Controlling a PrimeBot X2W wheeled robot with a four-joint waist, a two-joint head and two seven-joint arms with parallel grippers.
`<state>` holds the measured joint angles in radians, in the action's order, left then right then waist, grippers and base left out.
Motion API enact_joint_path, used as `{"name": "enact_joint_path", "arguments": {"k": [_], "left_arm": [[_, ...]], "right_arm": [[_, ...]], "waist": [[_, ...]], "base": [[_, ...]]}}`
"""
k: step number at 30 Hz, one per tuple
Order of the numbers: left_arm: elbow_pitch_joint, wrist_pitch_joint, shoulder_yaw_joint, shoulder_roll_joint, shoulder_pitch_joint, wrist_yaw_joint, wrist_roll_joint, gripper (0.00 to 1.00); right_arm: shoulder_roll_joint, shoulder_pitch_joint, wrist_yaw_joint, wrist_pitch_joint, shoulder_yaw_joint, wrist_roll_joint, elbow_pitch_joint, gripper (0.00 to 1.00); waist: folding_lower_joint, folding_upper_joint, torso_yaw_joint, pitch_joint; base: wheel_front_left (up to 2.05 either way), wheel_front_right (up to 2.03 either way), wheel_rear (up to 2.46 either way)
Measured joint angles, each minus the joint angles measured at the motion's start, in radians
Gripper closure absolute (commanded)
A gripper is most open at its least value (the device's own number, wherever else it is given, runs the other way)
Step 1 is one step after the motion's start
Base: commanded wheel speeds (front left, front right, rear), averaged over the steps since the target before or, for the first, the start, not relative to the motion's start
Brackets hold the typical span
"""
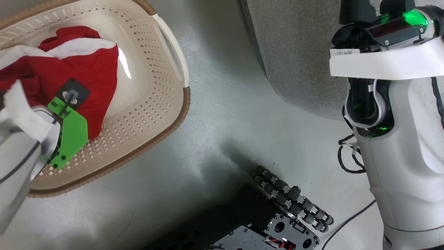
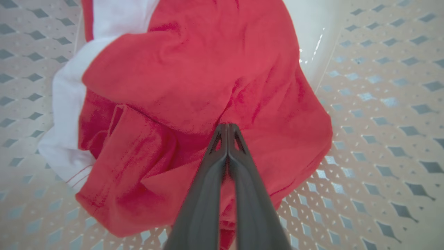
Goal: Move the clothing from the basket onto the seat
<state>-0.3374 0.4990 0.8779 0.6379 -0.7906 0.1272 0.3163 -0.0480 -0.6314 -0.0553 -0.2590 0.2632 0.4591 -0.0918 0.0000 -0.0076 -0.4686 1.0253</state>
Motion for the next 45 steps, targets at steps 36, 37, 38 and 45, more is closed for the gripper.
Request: {"name": "enact_joint_path", "arguments": {"k": [36,37,38,45], "left_arm": [[0.218,-0.758,-0.363,-0.324,0.269,-0.216,0.278,1.00],[0.221,-0.758,-0.363,-0.328,0.276,-0.216,0.278,1.00],[0.224,-0.758,-0.362,-0.332,0.283,-0.216,0.278,1.00],[0.227,-0.758,-0.387,-0.330,0.351,-0.216,0.279,1.00]], "right_arm": [[-0.101,0.118,0.119,0.000,-0.177,-0.277,0.082,0.00],[-0.103,0.132,0.121,0.000,-0.177,-0.277,0.087,0.00],[-0.102,0.146,0.125,0.000,-0.176,-0.277,0.091,0.00],[-0.081,0.222,0.131,0.000,-0.162,-0.278,0.120,0.00]], "waist": [[0.0000,0.0000,0.324,-0.348],[0.0000,0.0000,0.336,-0.362],[0.0000,0.0000,0.349,-0.376],[0.0000,0.0000,0.422,-0.483]], "base": [[0.00,0.00,0.00],[0.00,0.00,0.00],[0.00,0.00,0.00],[0.00,0.00,0.00]]}}
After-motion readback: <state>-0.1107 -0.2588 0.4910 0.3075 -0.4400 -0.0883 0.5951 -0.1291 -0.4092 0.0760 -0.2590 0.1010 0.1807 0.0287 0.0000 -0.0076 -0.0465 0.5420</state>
